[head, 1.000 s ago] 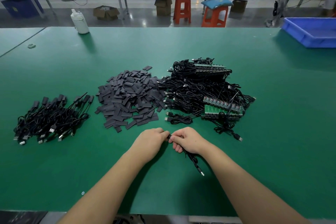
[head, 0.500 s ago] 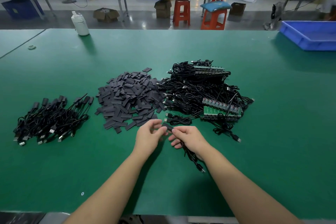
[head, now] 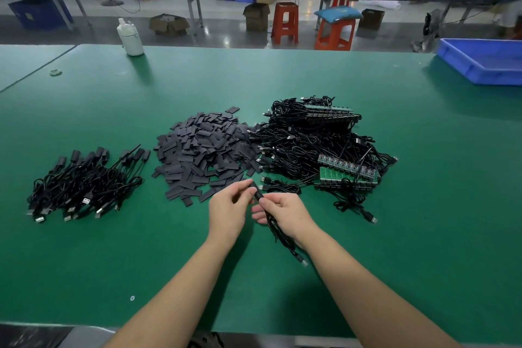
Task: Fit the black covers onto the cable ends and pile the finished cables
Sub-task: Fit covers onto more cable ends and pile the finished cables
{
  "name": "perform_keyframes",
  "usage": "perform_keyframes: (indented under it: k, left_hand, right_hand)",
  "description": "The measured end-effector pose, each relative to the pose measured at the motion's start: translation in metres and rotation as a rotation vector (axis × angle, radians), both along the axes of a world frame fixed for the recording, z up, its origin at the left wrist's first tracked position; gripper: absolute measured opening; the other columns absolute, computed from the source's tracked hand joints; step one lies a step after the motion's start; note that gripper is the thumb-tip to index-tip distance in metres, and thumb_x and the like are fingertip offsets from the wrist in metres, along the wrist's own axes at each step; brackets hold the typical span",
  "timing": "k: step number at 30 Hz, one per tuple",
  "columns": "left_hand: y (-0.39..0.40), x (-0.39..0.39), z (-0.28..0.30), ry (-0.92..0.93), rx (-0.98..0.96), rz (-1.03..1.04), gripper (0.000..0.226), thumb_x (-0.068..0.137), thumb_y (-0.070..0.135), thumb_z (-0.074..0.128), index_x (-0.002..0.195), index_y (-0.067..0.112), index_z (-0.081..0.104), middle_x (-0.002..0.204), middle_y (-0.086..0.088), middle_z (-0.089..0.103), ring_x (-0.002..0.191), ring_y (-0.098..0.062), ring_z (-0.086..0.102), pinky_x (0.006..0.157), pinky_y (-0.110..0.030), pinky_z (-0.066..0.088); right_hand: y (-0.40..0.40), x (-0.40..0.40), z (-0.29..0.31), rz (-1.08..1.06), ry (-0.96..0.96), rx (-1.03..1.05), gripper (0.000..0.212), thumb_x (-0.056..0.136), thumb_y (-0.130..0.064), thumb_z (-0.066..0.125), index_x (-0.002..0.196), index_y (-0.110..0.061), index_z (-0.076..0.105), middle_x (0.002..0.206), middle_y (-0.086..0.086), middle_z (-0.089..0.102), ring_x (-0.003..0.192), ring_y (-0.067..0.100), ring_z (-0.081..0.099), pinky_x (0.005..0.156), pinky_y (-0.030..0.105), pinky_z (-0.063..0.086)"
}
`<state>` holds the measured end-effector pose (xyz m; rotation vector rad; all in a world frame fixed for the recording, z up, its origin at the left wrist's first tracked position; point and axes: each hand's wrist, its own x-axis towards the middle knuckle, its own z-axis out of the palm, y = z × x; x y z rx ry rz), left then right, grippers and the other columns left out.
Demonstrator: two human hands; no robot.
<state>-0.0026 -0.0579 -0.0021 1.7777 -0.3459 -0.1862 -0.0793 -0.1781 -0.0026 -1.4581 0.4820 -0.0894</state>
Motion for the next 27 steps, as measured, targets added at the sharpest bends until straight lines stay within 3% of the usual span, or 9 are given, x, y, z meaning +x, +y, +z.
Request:
perform_keyframes:
  k: [3, 6, 9, 13, 15, 17, 21, 24, 27]
  left_hand:
    - [-0.001, 0.0, 0.003, -0.015, -0.019, 0.013, 0.018, 0.089, 0.013, 0.07, 0.095, 0.029, 0.075, 0.075, 0.008, 0.074, 0.06, -0.007, 0.066, 0.065, -0.022, 0.054]
    - [-0.003, -0.003, 0.002, -0.044, 0.011, 0.033, 0.016, 0.09, 0.013, 0.069, 0.096, 0.027, 0.075, 0.068, 0.011, 0.072, 0.056, -0.004, 0.064, 0.061, -0.017, 0.051]
    - [-0.006, -0.007, 0.001, -0.056, 0.043, 0.047, 0.018, 0.091, 0.015, 0.068, 0.104, 0.024, 0.076, 0.063, 0.011, 0.07, 0.057, -0.001, 0.063, 0.057, -0.009, 0.045]
    - [-0.01, -0.014, 0.002, -0.105, 0.067, -0.016, 0.026, 0.091, 0.012, 0.067, 0.111, 0.027, 0.074, 0.073, 0.015, 0.071, 0.065, -0.007, 0.066, 0.064, -0.017, 0.052]
    - [-0.011, -0.011, 0.004, -0.109, 0.063, -0.074, 0.026, 0.089, 0.013, 0.069, 0.107, 0.032, 0.073, 0.076, 0.016, 0.071, 0.067, -0.004, 0.065, 0.067, -0.018, 0.051]
    - [-0.011, -0.004, 0.007, -0.038, 0.015, -0.146, 0.027, 0.088, 0.013, 0.072, 0.103, 0.035, 0.073, 0.077, 0.014, 0.07, 0.066, 0.0, 0.058, 0.066, -0.014, 0.046]
    - [-0.004, 0.006, 0.011, 0.148, -0.07, -0.289, 0.029, 0.087, 0.014, 0.074, 0.112, 0.029, 0.073, 0.075, 0.014, 0.069, 0.056, -0.001, 0.046, 0.054, -0.014, 0.04]
    - [-0.007, 0.004, 0.014, 0.246, -0.163, -0.373, 0.032, 0.088, 0.003, 0.069, 0.117, 0.016, 0.07, 0.101, 0.0, 0.076, 0.057, -0.001, 0.054, 0.053, -0.014, 0.043]
    - [-0.008, 0.005, 0.014, 0.26, -0.169, -0.379, 0.03, 0.088, 0.0, 0.068, 0.115, 0.014, 0.07, 0.101, -0.004, 0.076, 0.053, -0.008, 0.051, 0.052, -0.017, 0.045]
  right_hand:
    - [0.004, 0.002, 0.003, -0.006, -0.023, -0.031, 0.024, 0.104, -0.003, 0.047, 0.113, -0.007, 0.069, 0.09, 0.01, 0.072, 0.077, 0.014, 0.071, 0.079, 0.027, 0.059]
    - [0.006, 0.004, 0.005, 0.018, 0.005, -0.191, 0.029, 0.105, -0.002, 0.04, 0.104, -0.009, 0.068, 0.084, 0.008, 0.068, 0.072, 0.013, 0.066, 0.075, 0.026, 0.058]
    - [0.007, 0.005, 0.004, 0.013, 0.06, -0.33, 0.031, 0.105, -0.006, 0.037, 0.096, -0.011, 0.066, 0.073, 0.0, 0.063, 0.066, 0.011, 0.057, 0.067, 0.026, 0.055]
    - [0.005, 0.002, 0.004, 0.028, 0.119, -0.485, 0.031, 0.105, -0.013, 0.034, 0.089, -0.024, 0.058, 0.075, -0.004, 0.056, 0.061, 0.01, 0.047, 0.06, 0.032, 0.042]
    - [0.004, 0.0, 0.005, 0.031, 0.118, -0.466, 0.032, 0.104, -0.01, 0.034, 0.084, -0.024, 0.054, 0.071, -0.004, 0.05, 0.057, 0.011, 0.041, 0.059, 0.031, 0.037]
    - [0.001, -0.002, 0.007, 0.045, 0.104, -0.35, 0.028, 0.105, -0.007, 0.034, 0.101, -0.014, 0.062, 0.07, -0.003, 0.047, 0.058, 0.013, 0.04, 0.06, 0.032, 0.037]
    - [-0.008, -0.008, 0.014, 0.094, 0.081, -0.228, 0.034, 0.107, -0.006, 0.035, 0.133, -0.014, 0.056, 0.074, -0.001, 0.048, 0.064, 0.012, 0.047, 0.067, 0.026, 0.045]
    - [-0.009, -0.011, 0.017, 0.145, 0.062, -0.234, 0.029, 0.107, -0.005, 0.035, 0.123, -0.008, 0.059, 0.078, 0.002, 0.051, 0.072, 0.017, 0.052, 0.076, 0.031, 0.048]
    - [-0.007, -0.013, 0.019, 0.189, 0.017, -0.233, 0.023, 0.104, -0.005, 0.046, 0.121, -0.005, 0.062, 0.09, 0.006, 0.062, 0.082, 0.017, 0.055, 0.078, 0.026, 0.053]
